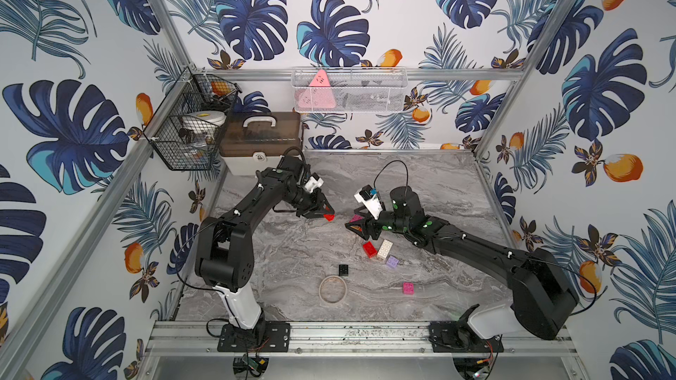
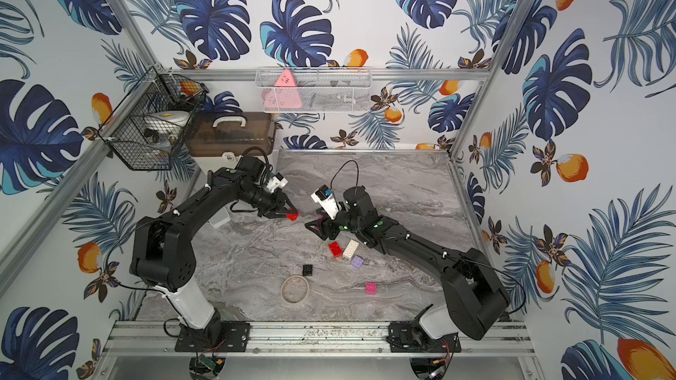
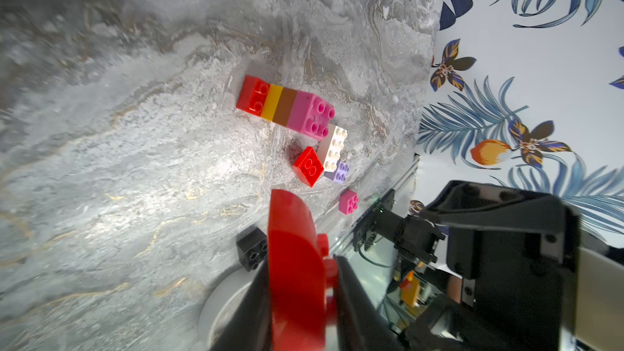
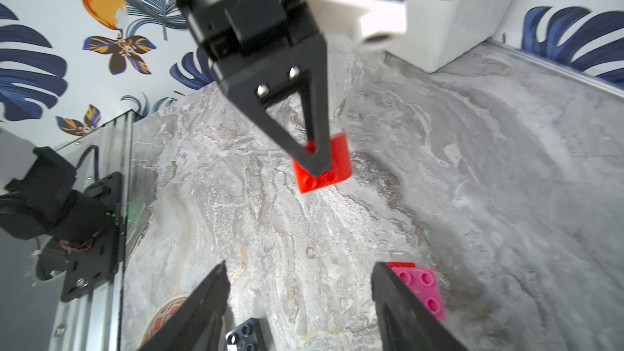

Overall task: Assemble the number 1 with lego
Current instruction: Adjust the lego brick at the center of the board.

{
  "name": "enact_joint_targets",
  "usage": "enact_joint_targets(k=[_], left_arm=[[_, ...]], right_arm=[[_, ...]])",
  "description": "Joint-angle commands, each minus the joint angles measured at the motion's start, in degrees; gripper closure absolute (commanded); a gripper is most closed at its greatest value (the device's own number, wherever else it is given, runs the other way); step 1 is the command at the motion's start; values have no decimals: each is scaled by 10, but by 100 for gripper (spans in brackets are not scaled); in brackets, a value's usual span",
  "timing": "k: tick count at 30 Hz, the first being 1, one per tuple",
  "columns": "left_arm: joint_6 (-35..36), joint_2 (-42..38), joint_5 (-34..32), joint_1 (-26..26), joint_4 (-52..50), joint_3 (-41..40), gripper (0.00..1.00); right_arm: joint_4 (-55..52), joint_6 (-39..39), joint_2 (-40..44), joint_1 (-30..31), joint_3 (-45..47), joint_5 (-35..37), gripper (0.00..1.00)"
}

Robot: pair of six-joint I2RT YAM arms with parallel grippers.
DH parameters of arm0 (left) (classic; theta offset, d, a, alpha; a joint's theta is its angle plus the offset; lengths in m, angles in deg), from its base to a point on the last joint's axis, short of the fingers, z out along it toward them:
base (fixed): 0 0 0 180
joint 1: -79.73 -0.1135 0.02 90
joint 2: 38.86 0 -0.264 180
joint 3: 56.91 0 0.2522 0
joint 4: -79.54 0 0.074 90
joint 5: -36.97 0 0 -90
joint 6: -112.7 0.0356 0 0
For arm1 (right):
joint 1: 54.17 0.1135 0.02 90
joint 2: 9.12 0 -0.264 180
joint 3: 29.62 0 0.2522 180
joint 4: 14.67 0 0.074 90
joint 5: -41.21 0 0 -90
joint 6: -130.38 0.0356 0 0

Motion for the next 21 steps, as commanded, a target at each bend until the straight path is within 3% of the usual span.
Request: enact_joint_targets(k=[1, 9, 19, 21], left_arm=[[-24, 28, 92, -15, 91, -62, 72], [-118, 58, 66, -16, 309, -153, 73], [-75, 119, 13, -16, 365, -174, 73], [-58, 118, -16, -16, 349, -176, 69]], right_arm=[[-26, -23, 9, 0, -13, 48, 30], [-164, 8, -44, 0, -74, 92, 33], [-194, 36, -51, 0, -109, 83, 32], [-196, 41, -51, 0, -112, 83, 32]])
